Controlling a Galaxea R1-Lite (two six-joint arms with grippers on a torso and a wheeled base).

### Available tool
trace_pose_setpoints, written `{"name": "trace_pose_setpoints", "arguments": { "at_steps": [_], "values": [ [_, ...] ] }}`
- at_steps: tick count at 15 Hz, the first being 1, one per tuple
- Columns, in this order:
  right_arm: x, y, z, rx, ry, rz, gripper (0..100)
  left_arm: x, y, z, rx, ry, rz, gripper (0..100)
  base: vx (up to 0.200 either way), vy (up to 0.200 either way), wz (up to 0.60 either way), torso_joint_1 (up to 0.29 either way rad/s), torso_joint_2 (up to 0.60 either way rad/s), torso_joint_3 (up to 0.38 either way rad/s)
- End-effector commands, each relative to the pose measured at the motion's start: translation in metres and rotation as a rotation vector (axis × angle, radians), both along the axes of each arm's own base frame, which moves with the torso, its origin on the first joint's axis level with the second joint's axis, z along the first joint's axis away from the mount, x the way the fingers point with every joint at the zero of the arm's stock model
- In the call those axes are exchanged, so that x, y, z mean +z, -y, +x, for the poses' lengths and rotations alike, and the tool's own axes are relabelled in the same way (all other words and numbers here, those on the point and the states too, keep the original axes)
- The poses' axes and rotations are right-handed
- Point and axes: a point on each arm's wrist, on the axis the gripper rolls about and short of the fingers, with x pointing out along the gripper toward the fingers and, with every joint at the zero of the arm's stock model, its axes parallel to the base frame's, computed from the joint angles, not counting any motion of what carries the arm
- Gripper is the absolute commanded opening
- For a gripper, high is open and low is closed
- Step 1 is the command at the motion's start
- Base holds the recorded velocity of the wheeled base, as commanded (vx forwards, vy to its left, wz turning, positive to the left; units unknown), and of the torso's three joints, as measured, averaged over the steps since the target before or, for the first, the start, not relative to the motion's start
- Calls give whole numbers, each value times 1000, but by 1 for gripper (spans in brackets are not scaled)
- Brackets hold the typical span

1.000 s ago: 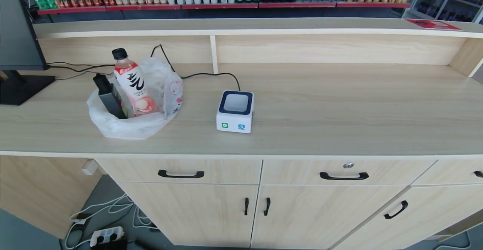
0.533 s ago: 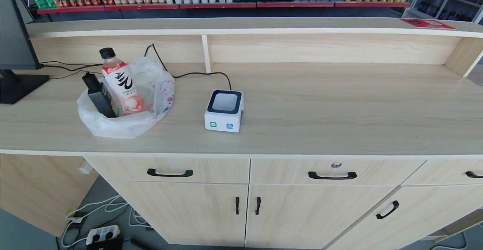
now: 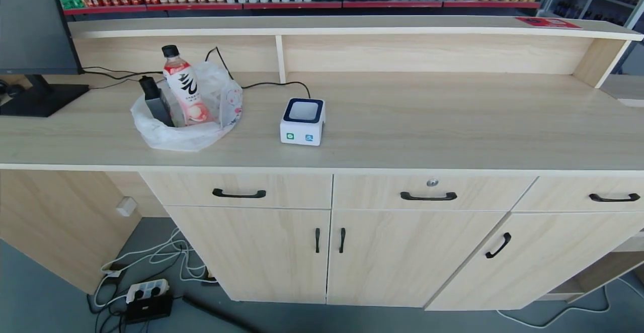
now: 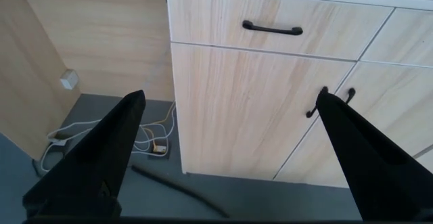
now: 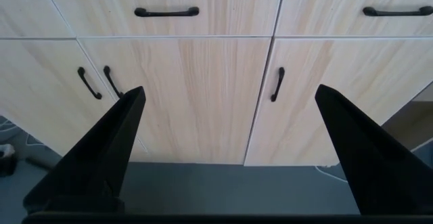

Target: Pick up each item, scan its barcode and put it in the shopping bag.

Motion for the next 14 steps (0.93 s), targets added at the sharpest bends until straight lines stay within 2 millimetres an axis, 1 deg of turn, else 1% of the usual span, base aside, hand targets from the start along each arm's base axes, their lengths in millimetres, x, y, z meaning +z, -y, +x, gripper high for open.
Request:
{"name": "trace_pose_setpoints", "arguments": {
  "at_steps": [1,8,14],
  "values": [
    [0,0,0,0,-2,-5,100,0,0,0,0,-1,-1,100,-200,0,0,-2,2,-2],
    [0,0,0,0,0,9,100,0,0,0,0,0,-1,100,-200,0,0,3,1,4],
    [0,0,0,0,0,12,100,0,0,0,0,0,3,100,0,0,0,0,0,0]
  ]
}}
